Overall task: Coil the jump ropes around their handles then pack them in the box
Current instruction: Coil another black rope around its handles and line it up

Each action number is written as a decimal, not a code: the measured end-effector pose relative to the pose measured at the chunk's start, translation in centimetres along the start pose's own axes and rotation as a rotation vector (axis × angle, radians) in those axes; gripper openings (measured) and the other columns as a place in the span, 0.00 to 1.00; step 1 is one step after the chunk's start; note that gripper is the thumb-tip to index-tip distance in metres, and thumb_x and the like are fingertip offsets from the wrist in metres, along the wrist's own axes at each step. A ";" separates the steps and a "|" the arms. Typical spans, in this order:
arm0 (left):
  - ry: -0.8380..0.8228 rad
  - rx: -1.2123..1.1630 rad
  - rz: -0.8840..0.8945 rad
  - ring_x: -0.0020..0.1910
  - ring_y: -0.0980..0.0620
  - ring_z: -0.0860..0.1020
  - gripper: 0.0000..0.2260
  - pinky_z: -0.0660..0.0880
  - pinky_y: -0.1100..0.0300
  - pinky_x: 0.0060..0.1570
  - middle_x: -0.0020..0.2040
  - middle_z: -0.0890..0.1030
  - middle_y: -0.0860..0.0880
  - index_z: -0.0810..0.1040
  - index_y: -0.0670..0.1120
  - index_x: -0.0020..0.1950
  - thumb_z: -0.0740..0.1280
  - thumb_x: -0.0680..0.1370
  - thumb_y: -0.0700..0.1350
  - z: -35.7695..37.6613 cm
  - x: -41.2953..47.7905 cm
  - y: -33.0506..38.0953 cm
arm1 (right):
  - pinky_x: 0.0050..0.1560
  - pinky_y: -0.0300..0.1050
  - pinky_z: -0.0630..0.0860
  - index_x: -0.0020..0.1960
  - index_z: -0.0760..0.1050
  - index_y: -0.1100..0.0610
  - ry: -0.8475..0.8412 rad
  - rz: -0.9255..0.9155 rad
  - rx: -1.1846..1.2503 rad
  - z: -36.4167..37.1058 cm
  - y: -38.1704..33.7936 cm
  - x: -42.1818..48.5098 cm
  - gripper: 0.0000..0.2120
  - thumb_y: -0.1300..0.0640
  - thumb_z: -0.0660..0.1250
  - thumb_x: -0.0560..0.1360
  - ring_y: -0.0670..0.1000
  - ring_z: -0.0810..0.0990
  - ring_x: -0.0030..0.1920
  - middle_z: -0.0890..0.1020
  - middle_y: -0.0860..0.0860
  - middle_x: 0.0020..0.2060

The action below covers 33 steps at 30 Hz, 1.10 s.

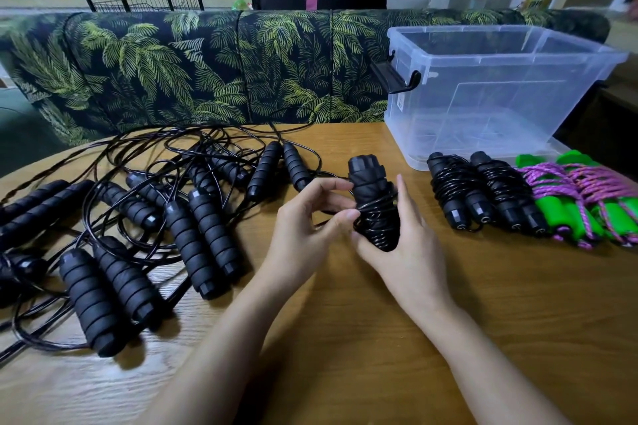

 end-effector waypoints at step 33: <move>0.100 -0.195 -0.228 0.49 0.53 0.80 0.24 0.77 0.54 0.53 0.47 0.83 0.49 0.75 0.49 0.57 0.76 0.66 0.56 -0.1 0.0 -0.8 | 0.64 0.27 0.64 0.76 0.64 0.49 -0.024 -0.180 0.410 0.9 -0.4 -0.2 0.37 0.56 0.75 0.70 0.35 0.67 0.69 0.68 0.38 0.68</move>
Point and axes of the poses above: each hand's wrist, its own x-axis towards the middle knuckle, its own z-axis out of the palm, y = z × x, the point moved 2 cm from there along x, towards the middle knuckle
